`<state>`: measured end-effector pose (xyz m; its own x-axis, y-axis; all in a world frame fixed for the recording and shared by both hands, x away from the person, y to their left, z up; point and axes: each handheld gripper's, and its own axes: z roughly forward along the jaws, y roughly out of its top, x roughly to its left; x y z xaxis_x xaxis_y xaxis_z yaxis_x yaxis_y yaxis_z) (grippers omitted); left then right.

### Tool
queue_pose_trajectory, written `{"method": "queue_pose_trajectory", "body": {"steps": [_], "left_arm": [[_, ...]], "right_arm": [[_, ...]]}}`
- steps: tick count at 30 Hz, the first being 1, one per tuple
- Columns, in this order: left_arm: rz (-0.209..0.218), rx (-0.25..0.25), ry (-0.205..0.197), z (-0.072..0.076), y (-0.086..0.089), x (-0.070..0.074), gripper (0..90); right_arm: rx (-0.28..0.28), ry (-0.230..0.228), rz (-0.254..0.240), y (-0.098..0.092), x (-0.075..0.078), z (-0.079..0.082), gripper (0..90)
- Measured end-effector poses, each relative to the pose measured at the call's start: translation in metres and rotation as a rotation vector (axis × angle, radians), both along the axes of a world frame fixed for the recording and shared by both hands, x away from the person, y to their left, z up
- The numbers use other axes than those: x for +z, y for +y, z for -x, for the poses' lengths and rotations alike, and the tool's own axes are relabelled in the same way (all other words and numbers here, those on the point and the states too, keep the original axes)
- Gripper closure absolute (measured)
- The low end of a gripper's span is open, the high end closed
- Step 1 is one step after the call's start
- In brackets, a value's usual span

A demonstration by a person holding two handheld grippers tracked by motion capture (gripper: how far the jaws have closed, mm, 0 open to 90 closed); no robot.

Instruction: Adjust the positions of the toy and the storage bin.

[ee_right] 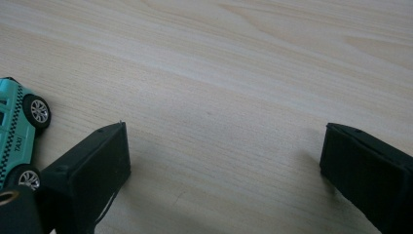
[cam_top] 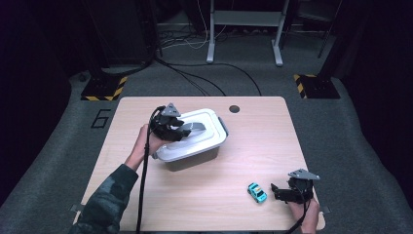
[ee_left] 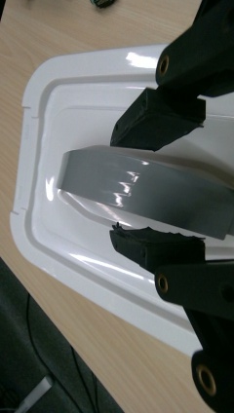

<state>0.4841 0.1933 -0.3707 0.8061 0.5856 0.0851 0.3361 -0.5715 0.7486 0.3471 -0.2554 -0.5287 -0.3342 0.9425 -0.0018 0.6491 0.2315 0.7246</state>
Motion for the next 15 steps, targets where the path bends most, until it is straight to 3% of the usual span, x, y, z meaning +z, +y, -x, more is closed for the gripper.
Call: {"method": "queue_pose_trajectory", "body": {"steps": [4, 7, 15], "left_arm": [[-0.011, -0.010, -0.002, -0.002, -0.004, -0.002, 57.3], [-0.018, -0.011, -0.010, 0.000, -0.006, -0.002, 58.3], [-0.002, 0.027, -0.001, 0.012, -0.016, -0.001, 65.3]], "right_arm": [[0.001, 0.000, 0.000, 0.000, 0.000, 0.000, 3.5], [0.000, 0.001, 0.000, 0.000, 0.000, 0.000, 3.5], [0.000, 0.001, 0.000, 0.000, 0.000, 0.000, 3.5]]}}
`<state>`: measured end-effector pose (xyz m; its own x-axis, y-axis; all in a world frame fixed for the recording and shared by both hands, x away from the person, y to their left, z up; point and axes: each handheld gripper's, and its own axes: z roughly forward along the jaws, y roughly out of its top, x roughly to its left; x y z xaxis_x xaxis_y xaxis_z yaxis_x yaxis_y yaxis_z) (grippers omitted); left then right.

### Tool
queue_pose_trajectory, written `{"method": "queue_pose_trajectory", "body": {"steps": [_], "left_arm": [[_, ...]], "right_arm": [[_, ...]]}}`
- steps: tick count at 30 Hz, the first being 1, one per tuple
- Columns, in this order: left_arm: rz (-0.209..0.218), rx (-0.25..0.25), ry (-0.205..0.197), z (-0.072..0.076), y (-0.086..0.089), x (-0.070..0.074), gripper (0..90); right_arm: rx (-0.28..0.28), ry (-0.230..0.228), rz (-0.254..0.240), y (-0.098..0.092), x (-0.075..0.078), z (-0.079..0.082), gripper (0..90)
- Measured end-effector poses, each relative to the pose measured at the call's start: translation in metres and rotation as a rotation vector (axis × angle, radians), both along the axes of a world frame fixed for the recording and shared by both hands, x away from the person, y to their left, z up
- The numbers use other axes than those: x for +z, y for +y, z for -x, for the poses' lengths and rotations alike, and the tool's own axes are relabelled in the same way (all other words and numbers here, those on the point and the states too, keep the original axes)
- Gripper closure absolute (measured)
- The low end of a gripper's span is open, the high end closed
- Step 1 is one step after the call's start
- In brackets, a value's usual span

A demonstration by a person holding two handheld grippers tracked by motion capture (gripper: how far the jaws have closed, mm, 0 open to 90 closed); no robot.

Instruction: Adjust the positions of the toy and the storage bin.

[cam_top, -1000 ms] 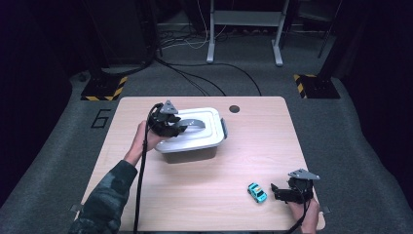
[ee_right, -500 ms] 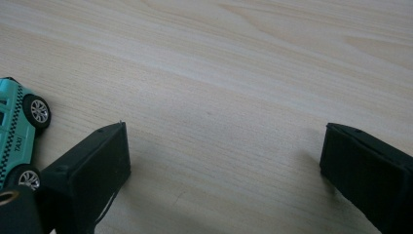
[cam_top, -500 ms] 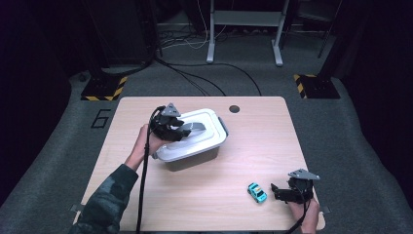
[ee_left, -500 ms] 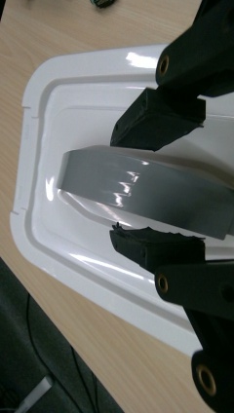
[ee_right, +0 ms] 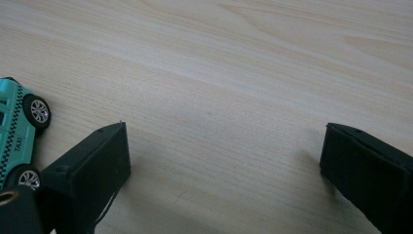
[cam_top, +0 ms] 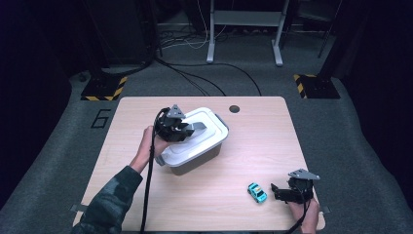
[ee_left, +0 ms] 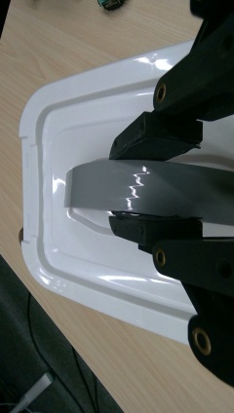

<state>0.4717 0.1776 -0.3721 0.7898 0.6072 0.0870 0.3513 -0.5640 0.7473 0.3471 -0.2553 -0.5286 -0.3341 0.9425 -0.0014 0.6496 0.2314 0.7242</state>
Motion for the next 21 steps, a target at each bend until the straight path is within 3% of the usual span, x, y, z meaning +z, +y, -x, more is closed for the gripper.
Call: {"method": "queue_pose_trajectory", "body": {"steps": [12, 21], "left_arm": [[0.007, 0.056, 0.014, 0.017, -0.004, 0.000, 66.5], [0.020, 0.066, 0.018, 0.034, -0.001, -0.001, 66.6]], "right_arm": [[0.000, 0.000, 0.000, 0.000, 0.000, 0.000, 3.5], [0.000, 0.000, 0.000, 0.000, 0.000, 0.000, 3.5]]}}
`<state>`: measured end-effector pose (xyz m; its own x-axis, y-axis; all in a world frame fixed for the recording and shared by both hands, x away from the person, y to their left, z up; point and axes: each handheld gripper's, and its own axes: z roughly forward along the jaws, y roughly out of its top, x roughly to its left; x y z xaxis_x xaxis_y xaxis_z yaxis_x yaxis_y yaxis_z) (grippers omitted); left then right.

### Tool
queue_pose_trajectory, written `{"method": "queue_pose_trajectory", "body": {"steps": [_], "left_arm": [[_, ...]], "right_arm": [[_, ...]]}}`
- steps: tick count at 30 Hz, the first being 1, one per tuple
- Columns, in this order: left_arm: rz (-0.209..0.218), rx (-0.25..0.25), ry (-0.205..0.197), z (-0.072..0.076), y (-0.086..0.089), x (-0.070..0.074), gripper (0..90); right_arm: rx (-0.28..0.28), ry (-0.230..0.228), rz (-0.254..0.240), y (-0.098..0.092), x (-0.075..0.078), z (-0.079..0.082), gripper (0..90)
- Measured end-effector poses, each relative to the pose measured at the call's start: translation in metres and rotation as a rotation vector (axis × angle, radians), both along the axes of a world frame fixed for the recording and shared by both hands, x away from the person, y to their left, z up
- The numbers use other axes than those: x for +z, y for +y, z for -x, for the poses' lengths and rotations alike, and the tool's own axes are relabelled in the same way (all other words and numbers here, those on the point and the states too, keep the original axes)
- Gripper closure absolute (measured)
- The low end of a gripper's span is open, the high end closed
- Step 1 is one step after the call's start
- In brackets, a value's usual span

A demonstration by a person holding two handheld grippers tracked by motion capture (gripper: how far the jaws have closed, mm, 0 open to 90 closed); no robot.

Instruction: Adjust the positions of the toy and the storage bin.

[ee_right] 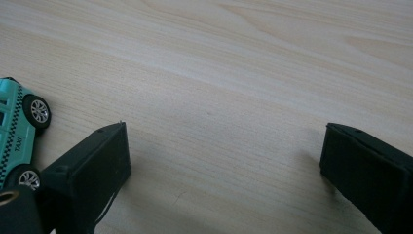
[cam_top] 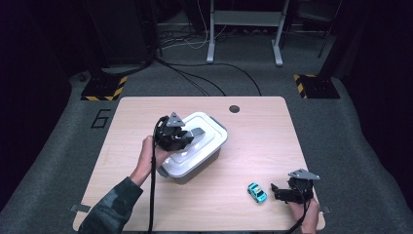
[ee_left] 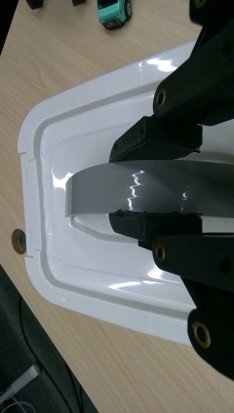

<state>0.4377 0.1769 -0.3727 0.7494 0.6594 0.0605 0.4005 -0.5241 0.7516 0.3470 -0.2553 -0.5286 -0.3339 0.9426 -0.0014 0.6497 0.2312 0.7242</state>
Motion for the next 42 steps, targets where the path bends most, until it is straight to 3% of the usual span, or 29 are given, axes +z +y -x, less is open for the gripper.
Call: {"method": "queue_pose_trajectory", "body": {"steps": [9, 15, 22, 23, 24, 26, 32, 36, 42], "left_arm": [[0.024, 0.006, 0.010, 0.013, 0.000, -0.002, 66.6], [0.074, 0.014, 0.026, 0.015, -0.005, -0.004, 66.6], [0.029, -0.001, 0.035, 0.006, -0.008, -0.007, 60.2], [0.041, -0.013, 0.051, 0.005, -0.008, -0.008, 61.3], [0.045, -0.014, 0.049, 0.005, -0.008, -0.008, 66.0], [0.039, -0.011, 0.036, 0.007, -0.010, -0.008, 66.4], [0.071, -0.014, 0.059, 0.010, -0.012, -0.008, 67.0], [0.122, -0.022, 0.089, 0.007, -0.010, -0.010, 67.1], [0.147, -0.054, 0.102, 0.012, -0.016, -0.009, 67.2]], "right_arm": [[-0.002, 0.000, 0.000, 0.000, 0.000, 0.000, 3.5], [-0.002, 0.000, 0.000, 0.000, 0.000, 0.000, 3.5], [-0.002, 0.000, 0.000, 0.000, 0.000, 0.000, 3.5], [-0.002, 0.000, 0.000, 0.000, 0.000, 0.000, 3.5], [-0.003, 0.001, 0.000, 0.000, 0.000, 0.000, 3.5], [-0.002, 0.000, 0.000, 0.000, 0.000, 0.000, 3.5], [-0.002, 0.000, 0.000, 0.000, 0.000, 0.000, 3.5], [-0.003, 0.000, 0.001, 0.000, 0.000, 0.000, 3.5], [-0.003, 0.000, 0.000, 0.000, 0.000, 0.000, 3.5]]}}
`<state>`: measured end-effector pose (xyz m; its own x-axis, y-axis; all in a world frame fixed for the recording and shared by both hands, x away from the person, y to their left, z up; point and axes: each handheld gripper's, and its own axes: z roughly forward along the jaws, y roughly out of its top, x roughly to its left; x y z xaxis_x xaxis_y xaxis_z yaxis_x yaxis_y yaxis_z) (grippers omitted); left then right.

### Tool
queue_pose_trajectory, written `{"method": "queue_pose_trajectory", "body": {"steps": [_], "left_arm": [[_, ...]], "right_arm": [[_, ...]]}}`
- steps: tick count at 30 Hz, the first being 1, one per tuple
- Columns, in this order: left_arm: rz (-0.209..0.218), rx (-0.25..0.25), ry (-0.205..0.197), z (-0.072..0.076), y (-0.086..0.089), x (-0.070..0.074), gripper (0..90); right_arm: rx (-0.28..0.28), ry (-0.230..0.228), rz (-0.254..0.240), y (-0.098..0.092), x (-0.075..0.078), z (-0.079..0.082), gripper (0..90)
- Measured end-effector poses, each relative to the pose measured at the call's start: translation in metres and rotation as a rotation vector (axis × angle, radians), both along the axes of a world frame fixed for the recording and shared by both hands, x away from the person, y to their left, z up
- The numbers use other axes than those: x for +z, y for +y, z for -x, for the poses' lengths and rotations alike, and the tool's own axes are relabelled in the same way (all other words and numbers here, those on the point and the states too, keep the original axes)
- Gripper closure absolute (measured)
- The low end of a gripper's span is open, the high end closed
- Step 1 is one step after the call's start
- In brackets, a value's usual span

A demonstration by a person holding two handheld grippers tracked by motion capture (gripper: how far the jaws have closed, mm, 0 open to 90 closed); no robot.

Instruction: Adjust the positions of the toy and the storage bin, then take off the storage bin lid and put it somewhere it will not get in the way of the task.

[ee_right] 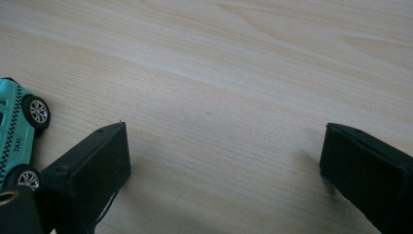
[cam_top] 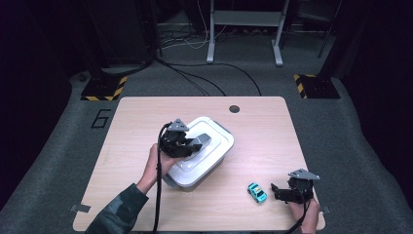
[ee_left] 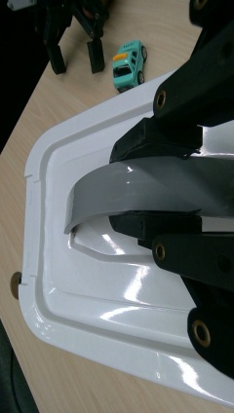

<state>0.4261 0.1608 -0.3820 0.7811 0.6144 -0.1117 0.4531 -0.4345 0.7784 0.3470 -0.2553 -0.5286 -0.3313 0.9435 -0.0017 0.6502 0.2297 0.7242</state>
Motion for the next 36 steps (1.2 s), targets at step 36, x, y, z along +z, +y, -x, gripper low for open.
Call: {"method": "queue_pose_trajectory", "body": {"steps": [36], "left_arm": [[-0.042, -0.008, -0.117, 0.013, 0.001, 0.026, 66.9]], "right_arm": [[-0.003, 0.002, -0.002, 0.000, 0.000, 0.000, 3.6]]}}
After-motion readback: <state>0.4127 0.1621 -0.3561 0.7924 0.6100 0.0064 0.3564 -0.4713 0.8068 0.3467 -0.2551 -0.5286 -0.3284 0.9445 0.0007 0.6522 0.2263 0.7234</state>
